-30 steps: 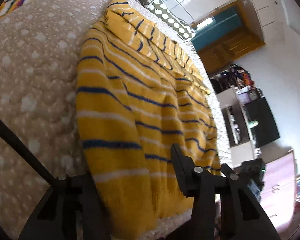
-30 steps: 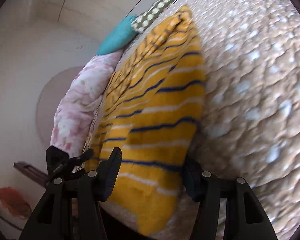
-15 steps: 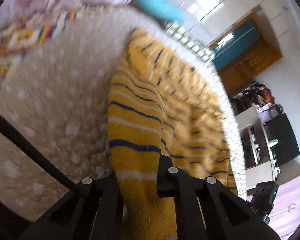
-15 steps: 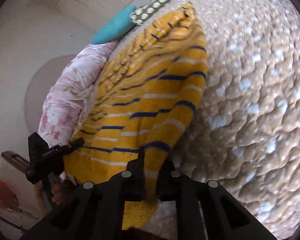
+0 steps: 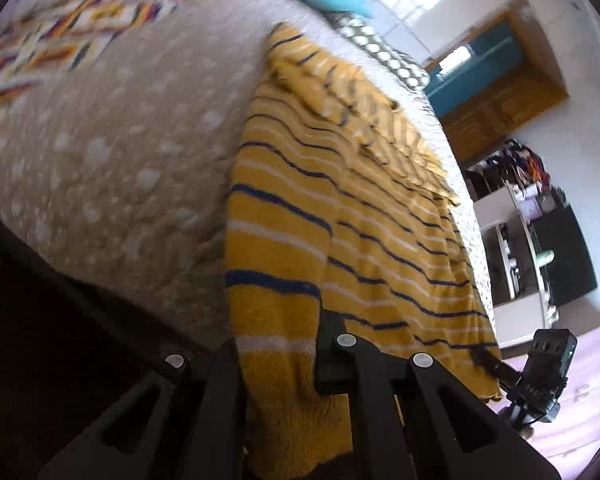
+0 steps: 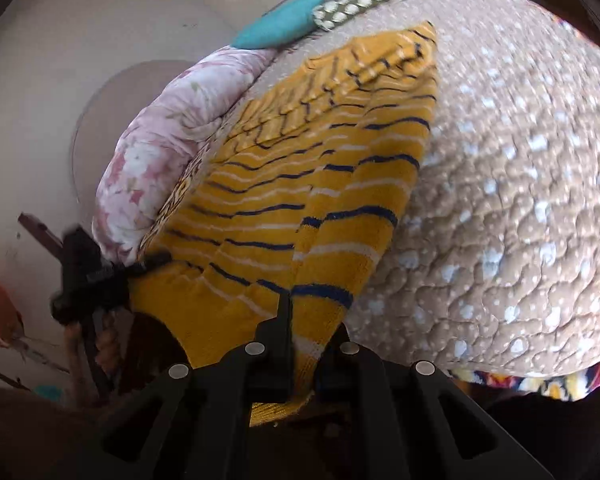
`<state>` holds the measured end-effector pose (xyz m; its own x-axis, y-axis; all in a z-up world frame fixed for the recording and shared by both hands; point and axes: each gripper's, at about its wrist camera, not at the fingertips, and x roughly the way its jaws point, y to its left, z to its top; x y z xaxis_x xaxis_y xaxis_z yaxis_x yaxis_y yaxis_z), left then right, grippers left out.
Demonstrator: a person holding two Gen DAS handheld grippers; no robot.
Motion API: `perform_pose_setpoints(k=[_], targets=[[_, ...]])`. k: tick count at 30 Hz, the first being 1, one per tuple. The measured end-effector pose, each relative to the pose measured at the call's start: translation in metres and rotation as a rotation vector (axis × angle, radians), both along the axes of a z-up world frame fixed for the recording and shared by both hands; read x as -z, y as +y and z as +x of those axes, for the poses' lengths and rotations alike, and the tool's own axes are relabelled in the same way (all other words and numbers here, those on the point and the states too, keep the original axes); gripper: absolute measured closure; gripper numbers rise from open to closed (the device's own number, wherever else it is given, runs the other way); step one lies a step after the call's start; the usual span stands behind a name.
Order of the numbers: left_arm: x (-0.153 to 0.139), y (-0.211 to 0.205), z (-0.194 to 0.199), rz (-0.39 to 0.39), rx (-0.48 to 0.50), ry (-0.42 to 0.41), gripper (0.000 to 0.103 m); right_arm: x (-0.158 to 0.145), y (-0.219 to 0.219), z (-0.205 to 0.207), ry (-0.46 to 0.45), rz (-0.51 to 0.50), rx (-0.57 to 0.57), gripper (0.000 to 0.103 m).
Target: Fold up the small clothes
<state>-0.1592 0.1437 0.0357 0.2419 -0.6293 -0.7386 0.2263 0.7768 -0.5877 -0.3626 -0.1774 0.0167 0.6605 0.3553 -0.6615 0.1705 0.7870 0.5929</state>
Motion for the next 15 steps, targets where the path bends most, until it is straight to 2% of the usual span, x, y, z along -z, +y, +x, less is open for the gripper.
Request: perform_pose_setpoints(k=[2, 5, 8, 10, 12, 15], targets=[[-0.005, 0.003, 0.015, -0.051, -0.015, 0.002, 0.096, -0.010, -0.004, 0.017, -0.024, -0.018, -0.006, 0.094], [-0.039, -0.013, 0.052, -0.027, -0.023, -0.121, 0.095, -0.035, -0.006, 0.049, -0.073, -0.065, -0.025, 0.095], [-0.062, -0.039, 0.094, 0.001, -0.035, -0.188, 0.095, -0.062, -0.017, 0.094, -0.124, -0.109, 0.012, 0.094], [-0.070, -0.061, 0.132, -0.006, -0.036, -0.193, 0.095, -0.076, -0.028, 0.125, -0.144, -0.124, 0.059, 0.094], [-0.069, -0.083, 0.166, 0.021, -0.042, -0.199, 0.095, -0.085, -0.046, 0.155, -0.155, -0.122, 0.116, 0.094], [-0.052, -0.117, 0.212, 0.048, -0.043, -0.155, 0.094, -0.083, -0.069, 0.193, -0.126, -0.126, 0.204, 0.094]])
